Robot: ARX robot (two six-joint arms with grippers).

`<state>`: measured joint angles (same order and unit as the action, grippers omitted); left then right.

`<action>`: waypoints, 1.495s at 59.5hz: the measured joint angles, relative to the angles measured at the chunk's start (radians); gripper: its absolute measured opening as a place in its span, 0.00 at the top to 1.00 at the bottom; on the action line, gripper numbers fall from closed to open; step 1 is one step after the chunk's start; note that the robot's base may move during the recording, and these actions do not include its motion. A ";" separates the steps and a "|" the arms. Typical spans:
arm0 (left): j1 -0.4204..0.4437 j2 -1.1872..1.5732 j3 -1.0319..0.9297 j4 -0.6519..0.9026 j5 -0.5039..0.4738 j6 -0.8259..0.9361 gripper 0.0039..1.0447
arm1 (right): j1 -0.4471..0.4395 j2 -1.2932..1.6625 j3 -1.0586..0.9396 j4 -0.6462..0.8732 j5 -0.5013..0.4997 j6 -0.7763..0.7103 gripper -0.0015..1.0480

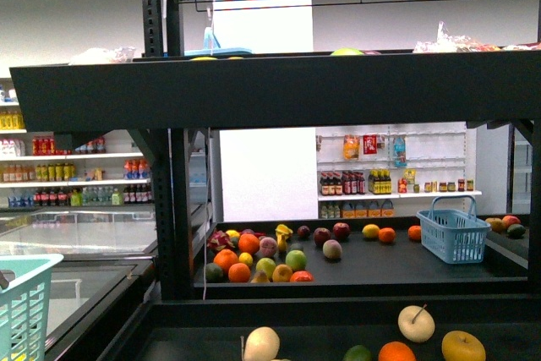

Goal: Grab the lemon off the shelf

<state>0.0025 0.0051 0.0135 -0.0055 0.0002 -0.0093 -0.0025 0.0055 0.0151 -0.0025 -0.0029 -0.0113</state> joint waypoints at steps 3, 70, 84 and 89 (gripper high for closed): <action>0.000 0.000 0.000 0.000 0.000 0.000 0.07 | 0.000 0.000 0.000 0.000 0.000 0.000 0.02; 0.000 0.000 0.000 0.000 0.000 0.000 0.07 | 0.000 0.000 0.000 0.000 0.000 0.000 0.02; 0.000 0.000 0.000 0.000 0.000 0.000 0.07 | 0.000 0.000 0.000 0.000 0.000 0.000 0.02; 0.000 0.000 0.000 0.000 0.000 0.000 0.07 | 0.000 0.000 0.000 0.000 0.000 0.000 0.02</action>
<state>0.0025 0.0051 0.0135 -0.0055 0.0002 -0.0093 -0.0025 0.0055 0.0151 -0.0025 -0.0029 -0.0113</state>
